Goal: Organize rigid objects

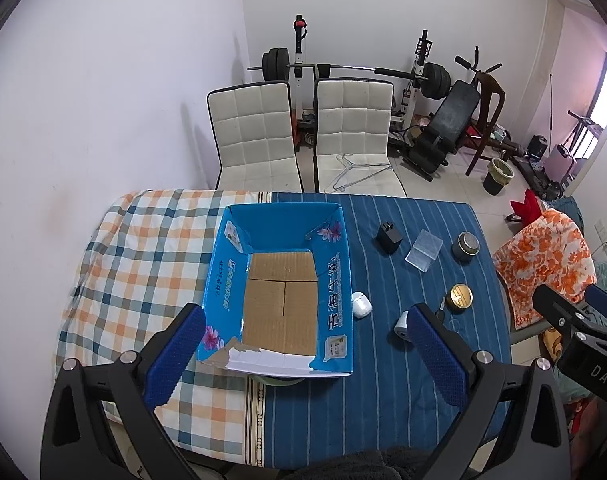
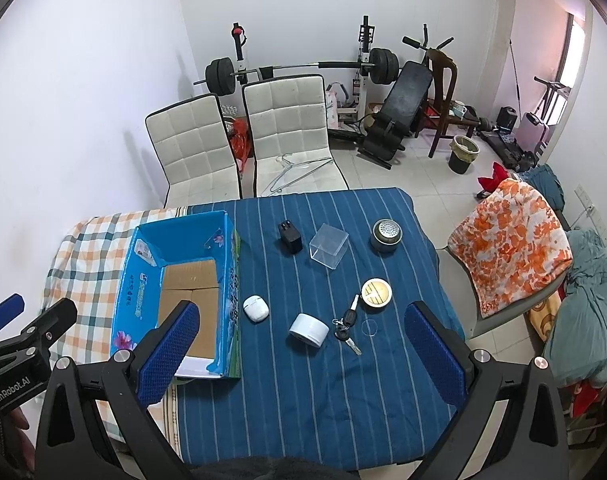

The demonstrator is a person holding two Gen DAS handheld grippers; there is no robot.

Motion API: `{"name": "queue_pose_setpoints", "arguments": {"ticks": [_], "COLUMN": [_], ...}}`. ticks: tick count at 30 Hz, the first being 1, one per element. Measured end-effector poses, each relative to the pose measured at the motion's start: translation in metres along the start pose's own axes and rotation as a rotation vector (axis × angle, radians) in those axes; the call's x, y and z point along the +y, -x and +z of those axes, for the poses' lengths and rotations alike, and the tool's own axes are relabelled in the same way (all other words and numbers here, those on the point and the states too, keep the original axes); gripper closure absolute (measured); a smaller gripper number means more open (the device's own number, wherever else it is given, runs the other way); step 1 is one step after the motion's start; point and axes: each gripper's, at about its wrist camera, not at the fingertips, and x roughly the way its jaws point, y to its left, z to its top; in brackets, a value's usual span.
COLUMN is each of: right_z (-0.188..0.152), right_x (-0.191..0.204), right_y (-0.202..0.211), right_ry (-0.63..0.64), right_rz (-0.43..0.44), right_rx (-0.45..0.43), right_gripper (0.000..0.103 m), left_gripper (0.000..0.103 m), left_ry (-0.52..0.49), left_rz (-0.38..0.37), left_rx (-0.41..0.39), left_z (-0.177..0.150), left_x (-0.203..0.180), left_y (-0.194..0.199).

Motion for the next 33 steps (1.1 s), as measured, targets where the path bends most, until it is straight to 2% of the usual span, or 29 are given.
{"name": "queue_pose_setpoints", "arguments": {"ticks": [17,33], "right_z": [-0.002,-0.010], "right_x": [0.003,-0.005], "right_y": [0.004,0.009], "right_ry": [0.000,-0.014], "right_rz": [0.014,0.017], "right_rx": [-0.010,-0.006], "right_gripper": [0.000,0.000], "left_gripper": [0.000,0.000], "left_ry": [0.000,-0.002], "left_rz": [0.008,0.005], "left_rx": [-0.031,-0.029], "left_z": [0.002,-0.002], "left_x": [-0.001,-0.004], "left_y": [0.012,0.015]}}
